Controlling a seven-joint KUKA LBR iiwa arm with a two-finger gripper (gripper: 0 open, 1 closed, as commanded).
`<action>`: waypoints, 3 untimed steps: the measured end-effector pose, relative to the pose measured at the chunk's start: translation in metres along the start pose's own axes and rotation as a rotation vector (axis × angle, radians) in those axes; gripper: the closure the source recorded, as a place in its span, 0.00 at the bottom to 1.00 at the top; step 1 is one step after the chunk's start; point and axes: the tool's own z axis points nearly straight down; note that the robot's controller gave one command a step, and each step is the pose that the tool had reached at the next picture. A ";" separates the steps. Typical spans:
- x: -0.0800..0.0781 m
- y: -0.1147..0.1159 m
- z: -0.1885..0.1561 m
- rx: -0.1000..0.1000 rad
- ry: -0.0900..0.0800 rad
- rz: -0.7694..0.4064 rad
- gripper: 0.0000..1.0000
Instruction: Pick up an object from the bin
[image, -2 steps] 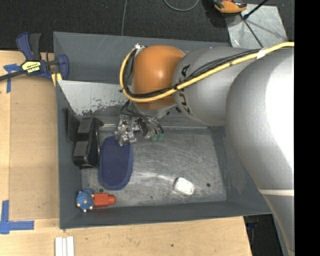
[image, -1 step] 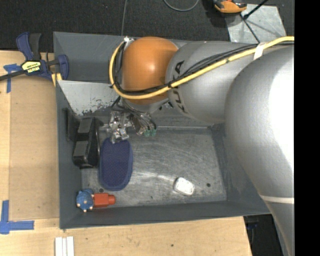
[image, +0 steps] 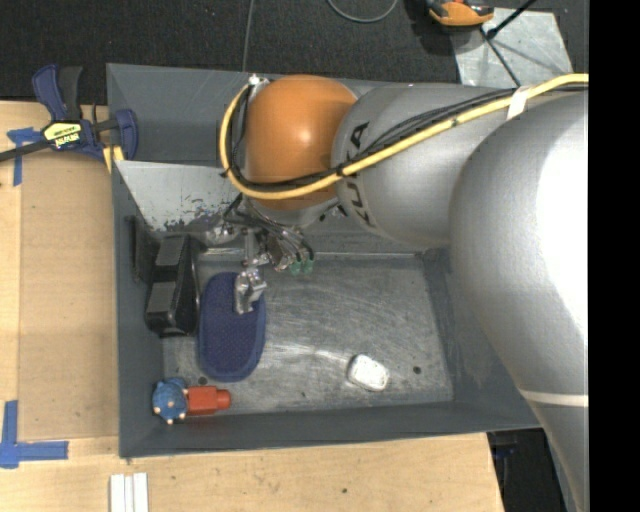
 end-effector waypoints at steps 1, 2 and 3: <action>-0.005 -0.009 0.053 -0.005 0.002 -0.290 0.00; -0.006 -0.010 0.051 -0.003 0.004 -0.289 1.00; -0.010 0.002 -0.075 0.001 -0.008 -0.314 1.00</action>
Offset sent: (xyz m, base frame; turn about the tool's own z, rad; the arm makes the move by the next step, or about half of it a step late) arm 0.0060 -0.0101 -0.0586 -0.2918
